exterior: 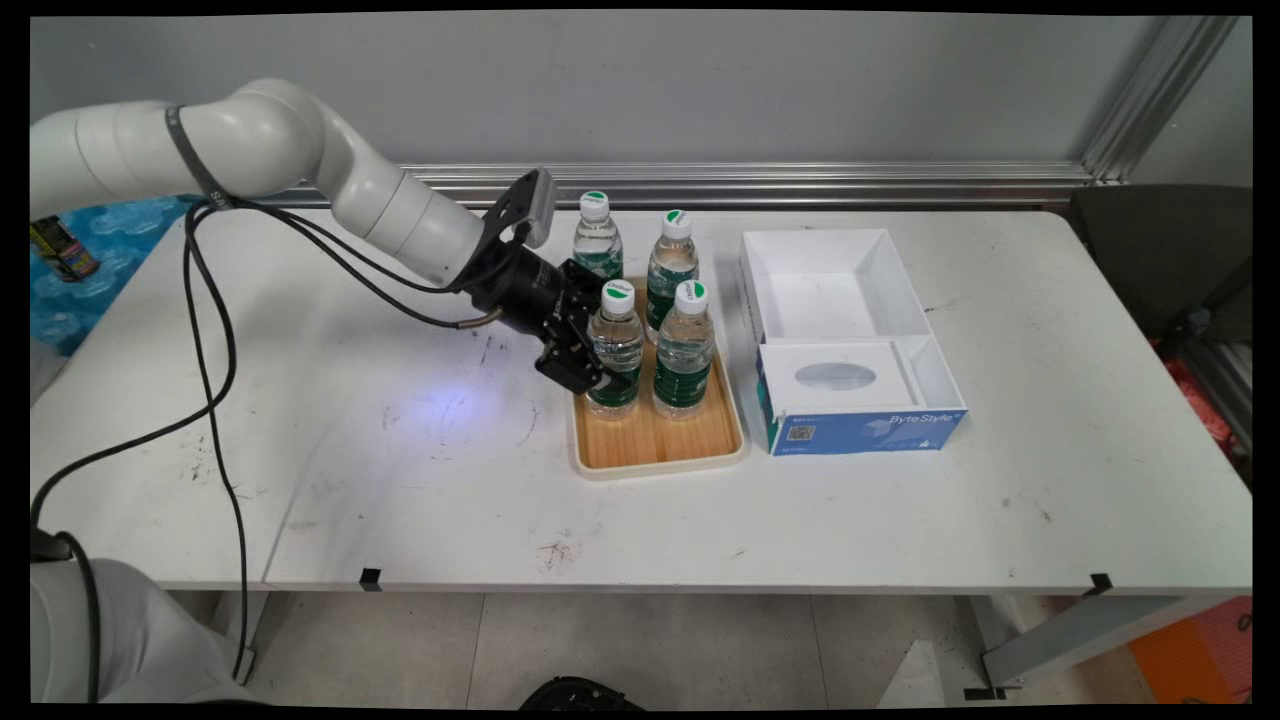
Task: Place the picked object on the tray
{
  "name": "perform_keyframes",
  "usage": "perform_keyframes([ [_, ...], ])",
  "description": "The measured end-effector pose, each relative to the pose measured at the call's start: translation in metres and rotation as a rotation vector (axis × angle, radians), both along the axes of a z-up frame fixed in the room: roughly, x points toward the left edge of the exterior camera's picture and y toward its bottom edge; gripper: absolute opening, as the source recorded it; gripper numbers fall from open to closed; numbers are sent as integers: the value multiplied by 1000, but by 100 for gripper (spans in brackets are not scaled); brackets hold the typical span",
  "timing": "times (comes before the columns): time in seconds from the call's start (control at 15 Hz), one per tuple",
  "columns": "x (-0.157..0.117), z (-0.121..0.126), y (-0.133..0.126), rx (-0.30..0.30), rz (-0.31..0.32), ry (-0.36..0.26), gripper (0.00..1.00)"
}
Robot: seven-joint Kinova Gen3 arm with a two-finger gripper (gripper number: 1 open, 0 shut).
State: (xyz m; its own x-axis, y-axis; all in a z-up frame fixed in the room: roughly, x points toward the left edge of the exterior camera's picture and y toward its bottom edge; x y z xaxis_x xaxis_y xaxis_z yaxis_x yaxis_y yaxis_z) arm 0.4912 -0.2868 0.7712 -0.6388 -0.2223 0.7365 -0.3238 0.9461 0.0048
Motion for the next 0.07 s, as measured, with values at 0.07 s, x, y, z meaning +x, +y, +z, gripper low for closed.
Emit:
perform_keyframes([
  [0.07, 1, 0, 0, -3, 0, 0, 100],
])
